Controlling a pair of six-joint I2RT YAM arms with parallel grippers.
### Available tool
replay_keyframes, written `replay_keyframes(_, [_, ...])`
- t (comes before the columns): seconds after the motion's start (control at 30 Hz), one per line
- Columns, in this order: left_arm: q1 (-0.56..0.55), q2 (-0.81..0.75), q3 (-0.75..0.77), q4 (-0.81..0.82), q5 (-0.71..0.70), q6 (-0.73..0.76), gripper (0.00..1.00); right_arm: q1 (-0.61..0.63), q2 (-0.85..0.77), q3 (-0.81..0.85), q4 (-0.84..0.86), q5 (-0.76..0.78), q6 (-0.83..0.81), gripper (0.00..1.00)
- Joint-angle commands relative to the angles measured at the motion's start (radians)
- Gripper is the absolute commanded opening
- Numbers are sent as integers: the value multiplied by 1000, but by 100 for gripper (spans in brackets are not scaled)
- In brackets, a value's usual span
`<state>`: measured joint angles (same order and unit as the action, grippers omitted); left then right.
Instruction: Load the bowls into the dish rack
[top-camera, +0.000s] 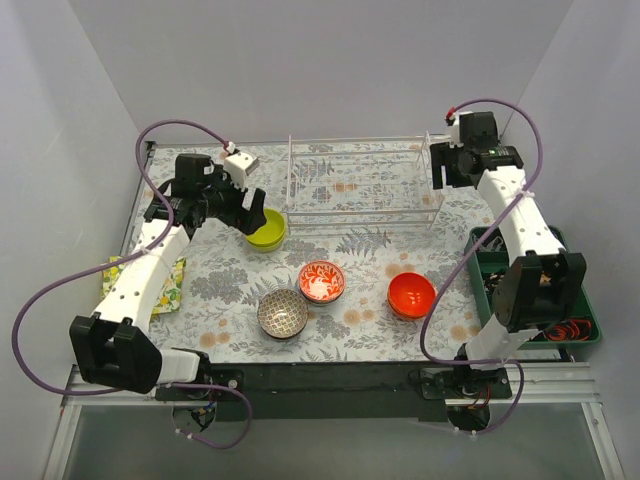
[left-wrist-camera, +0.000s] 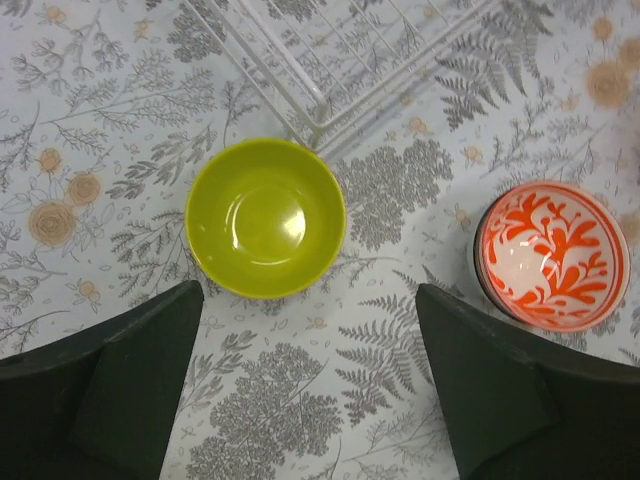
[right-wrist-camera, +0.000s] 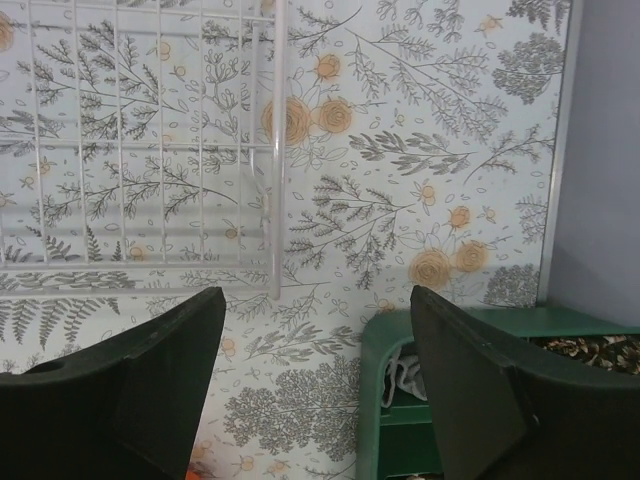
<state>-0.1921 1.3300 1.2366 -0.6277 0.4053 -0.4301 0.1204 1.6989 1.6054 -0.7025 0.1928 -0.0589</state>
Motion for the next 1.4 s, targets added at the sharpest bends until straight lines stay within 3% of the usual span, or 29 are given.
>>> replay_keyframes(0.0, [-10, -14, 20, -214, 78, 280, 76, -39, -82, -55, -6, -21, -24, 83])
replay_keyframes(0.1, [-26, 41, 46, -236, 58, 292, 51, -68, -97, -73, -6, -44, -35, 83])
replay_keyframes(0.13, [-29, 52, 53, -236, 53, 287, 48, -77, -100, -76, -5, -55, -38, 83])
replay_keyframes(0.23, [-53, 86, 76, -228, 46, 274, 55, -97, -110, -85, -5, -81, -39, 83])
replay_keyframes(0.43, [-159, 156, 52, -179, -77, 242, 55, -110, -143, -113, 20, -119, -51, 83])
replay_keyframes(0.97, [-198, 345, 87, -56, -198, 116, 47, -111, -180, -134, 21, -164, -39, 82])
replay_keyframes(1.2, [-201, 373, 87, -40, -230, 108, 33, -110, -171, -136, 24, -170, -33, 81])
replay_keyframes(1.37, [-202, 376, 69, -30, -249, 110, 32, -110, -170, -140, 28, -176, -27, 81])
